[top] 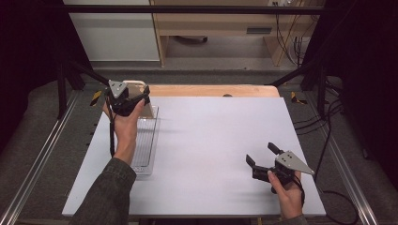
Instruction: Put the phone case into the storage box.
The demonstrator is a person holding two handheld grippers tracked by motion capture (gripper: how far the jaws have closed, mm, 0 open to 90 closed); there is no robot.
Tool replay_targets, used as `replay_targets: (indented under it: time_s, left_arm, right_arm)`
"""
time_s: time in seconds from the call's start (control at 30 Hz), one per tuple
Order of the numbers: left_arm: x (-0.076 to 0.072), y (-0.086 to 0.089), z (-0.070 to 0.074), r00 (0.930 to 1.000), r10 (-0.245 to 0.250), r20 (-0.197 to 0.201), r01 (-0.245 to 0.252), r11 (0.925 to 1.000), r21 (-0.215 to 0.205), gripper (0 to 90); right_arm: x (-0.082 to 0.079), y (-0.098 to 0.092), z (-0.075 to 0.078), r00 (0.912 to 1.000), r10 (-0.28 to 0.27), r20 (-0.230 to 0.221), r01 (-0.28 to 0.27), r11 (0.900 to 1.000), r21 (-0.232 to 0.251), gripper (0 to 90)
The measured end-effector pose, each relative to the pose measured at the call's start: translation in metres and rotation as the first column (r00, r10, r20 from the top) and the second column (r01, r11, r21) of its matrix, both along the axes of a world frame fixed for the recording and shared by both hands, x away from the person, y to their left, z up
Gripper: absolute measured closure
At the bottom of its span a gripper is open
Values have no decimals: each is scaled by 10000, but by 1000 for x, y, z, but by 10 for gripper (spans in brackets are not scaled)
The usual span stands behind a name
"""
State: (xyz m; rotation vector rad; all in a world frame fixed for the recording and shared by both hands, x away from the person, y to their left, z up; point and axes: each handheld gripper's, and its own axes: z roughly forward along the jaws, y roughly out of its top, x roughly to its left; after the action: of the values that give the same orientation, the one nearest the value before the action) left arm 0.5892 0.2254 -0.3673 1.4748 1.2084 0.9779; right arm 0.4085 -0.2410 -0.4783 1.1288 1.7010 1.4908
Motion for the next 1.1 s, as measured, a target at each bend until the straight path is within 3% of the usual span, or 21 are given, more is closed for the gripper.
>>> replay_targets:
  time_s: [0.37, 0.5, 1.1]
  left_arm:
    - [8, -1, -9, 9998, 137, 116, -141, 9993, 335, 107]
    - [10, 1, -12, 9999, 142, 37, -143, 9997, 188, 107]
    - [14, 0, -22, 9998, 142, -166, -136, 9994, 308, 107]
  right_arm:
    - [0, 2, -1, 10000, 22, 27, -22, 10000, -19, 48]
    - [1, 2, -1, 10000, 18, 13, -18, 10000, -42, 48]
    - [1, 2, -2, 10000, 45, -11, -45, 10000, -54, 48]
